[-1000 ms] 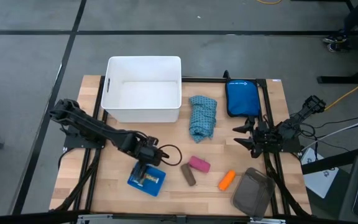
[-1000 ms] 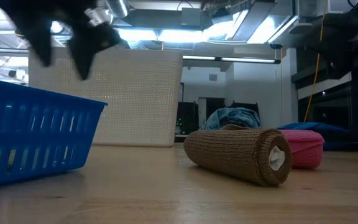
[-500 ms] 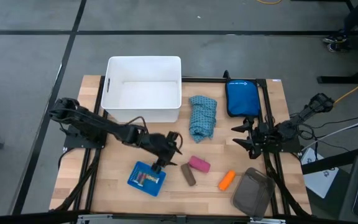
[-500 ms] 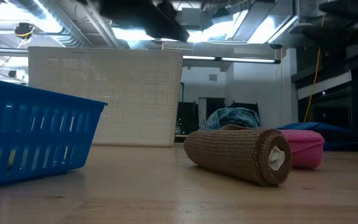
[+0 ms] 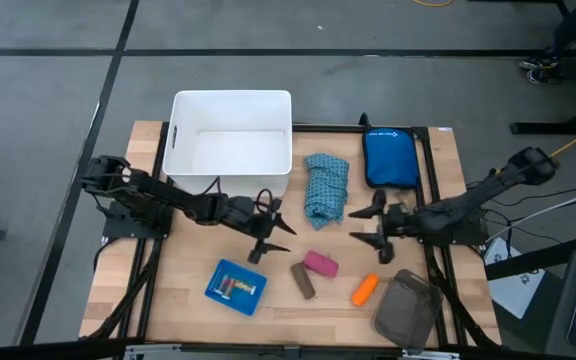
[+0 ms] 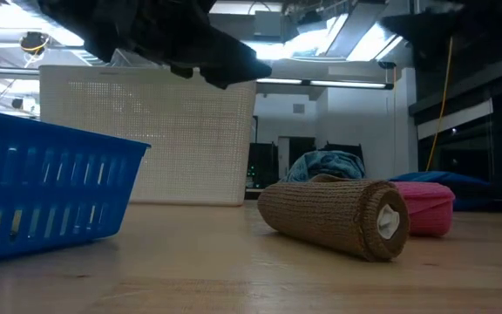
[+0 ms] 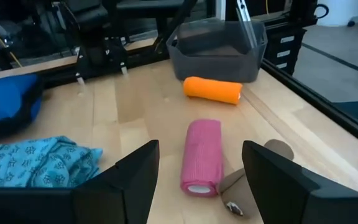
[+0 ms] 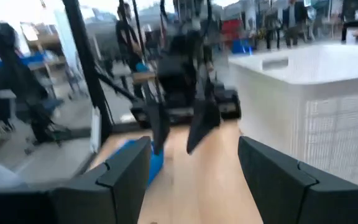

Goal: Pick & Place Medicine items
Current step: Put the pink bandage into the black bin

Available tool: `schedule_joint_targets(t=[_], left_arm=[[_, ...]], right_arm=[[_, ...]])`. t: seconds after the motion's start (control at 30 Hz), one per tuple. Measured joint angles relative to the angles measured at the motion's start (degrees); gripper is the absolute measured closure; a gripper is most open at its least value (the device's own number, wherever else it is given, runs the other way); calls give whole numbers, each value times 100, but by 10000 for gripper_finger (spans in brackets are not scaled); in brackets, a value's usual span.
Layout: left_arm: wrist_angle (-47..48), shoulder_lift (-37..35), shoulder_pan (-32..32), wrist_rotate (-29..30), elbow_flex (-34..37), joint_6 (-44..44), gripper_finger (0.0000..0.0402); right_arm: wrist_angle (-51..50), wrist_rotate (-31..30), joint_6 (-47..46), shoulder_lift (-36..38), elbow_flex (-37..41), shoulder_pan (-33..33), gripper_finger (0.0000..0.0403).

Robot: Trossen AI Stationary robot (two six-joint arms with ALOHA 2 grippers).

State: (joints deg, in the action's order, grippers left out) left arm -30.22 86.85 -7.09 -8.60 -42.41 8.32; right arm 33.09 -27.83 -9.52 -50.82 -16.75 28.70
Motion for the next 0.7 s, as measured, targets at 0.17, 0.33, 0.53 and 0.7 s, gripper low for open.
schedule_joint_targets(t=[0.17, 0.33, 0.53, 0.7], left_arm=[[81, -80, -253, 371, -2, 43, 176], [255, -350, -376, 671, -7, 233, 176], [237, -490, -380, 702, -7, 226, 176], [175, -422, -385, 700, 54, 151, 176]], right_arm=[[-1187, 493, -924, -1343, -914, -307, 158], [-2621, 1284, -1705, -2295, -2036, -375, 158], [-5064, 1703, -2217, -3219, -3431, -377, 158], [-6023, 2150, -2602, -3835, -3857, -461, 158]])
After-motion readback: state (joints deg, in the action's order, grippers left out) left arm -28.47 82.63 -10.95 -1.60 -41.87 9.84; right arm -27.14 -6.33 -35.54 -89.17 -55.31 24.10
